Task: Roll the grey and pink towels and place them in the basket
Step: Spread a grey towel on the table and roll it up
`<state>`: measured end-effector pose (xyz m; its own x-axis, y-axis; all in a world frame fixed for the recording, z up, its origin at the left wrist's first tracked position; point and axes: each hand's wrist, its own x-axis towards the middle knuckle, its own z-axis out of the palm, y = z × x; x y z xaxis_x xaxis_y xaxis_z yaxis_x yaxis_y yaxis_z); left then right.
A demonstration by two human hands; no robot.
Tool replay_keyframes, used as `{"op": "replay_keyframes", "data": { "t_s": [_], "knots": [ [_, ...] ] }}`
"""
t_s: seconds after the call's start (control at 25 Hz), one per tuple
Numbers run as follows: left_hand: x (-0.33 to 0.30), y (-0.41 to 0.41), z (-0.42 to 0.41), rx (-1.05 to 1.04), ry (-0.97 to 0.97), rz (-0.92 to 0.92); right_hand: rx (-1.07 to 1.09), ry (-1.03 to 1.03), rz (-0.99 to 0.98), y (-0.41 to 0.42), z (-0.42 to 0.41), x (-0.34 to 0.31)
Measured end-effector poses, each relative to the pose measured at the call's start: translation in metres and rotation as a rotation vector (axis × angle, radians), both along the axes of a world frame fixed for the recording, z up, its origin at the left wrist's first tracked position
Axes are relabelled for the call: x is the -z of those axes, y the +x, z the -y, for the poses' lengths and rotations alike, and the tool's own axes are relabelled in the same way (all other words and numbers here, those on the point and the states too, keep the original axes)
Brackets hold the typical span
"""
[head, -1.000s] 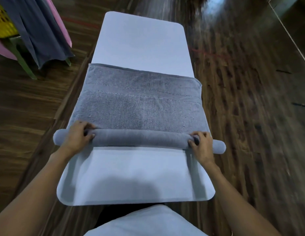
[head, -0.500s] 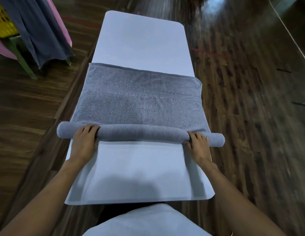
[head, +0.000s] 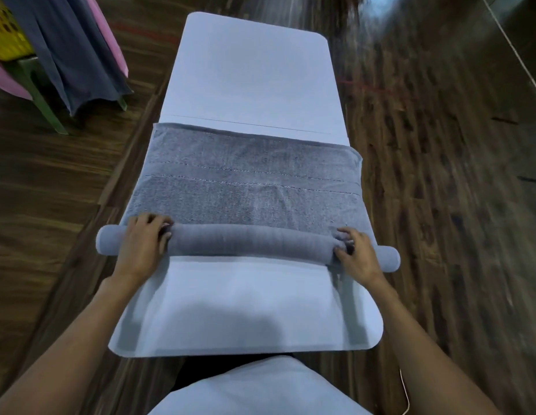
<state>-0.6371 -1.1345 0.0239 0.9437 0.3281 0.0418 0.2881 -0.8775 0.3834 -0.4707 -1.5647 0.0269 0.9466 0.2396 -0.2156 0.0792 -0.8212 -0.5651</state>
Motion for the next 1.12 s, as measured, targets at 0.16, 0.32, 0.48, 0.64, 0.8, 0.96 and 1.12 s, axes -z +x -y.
{"op": "replay_keyframes", "data": {
  "t_s": [0.16,0.32,0.48,0.64,0.8,0.96,1.12],
  "knots": [
    [-0.003,-0.022,0.036,-0.092,0.128,0.161,-0.002,-0.185,0.470,-0.040,-0.006,0.013],
    [0.020,-0.035,0.030,0.049,0.127,0.083,-0.115,-0.276,0.400,-0.059,0.001,0.040],
    [0.012,0.002,0.007,0.088,0.069,-0.011,-0.073,-0.256,0.300,-0.019,-0.012,0.029],
    [0.004,-0.017,0.008,0.089,-0.043,-0.004,-0.118,-0.224,0.287,-0.032,-0.001,0.026],
    [0.009,-0.021,-0.003,0.195,-0.124,-0.187,-0.284,-0.251,0.057,-0.024,0.020,0.016],
    [0.000,0.015,-0.017,0.044,-0.218,-0.015,-0.007,0.067,0.013,0.011,0.002,0.003],
    [0.007,-0.016,0.013,0.033,0.093,0.162,0.045,-0.220,0.457,-0.034,-0.012,0.012]
  ]
}}
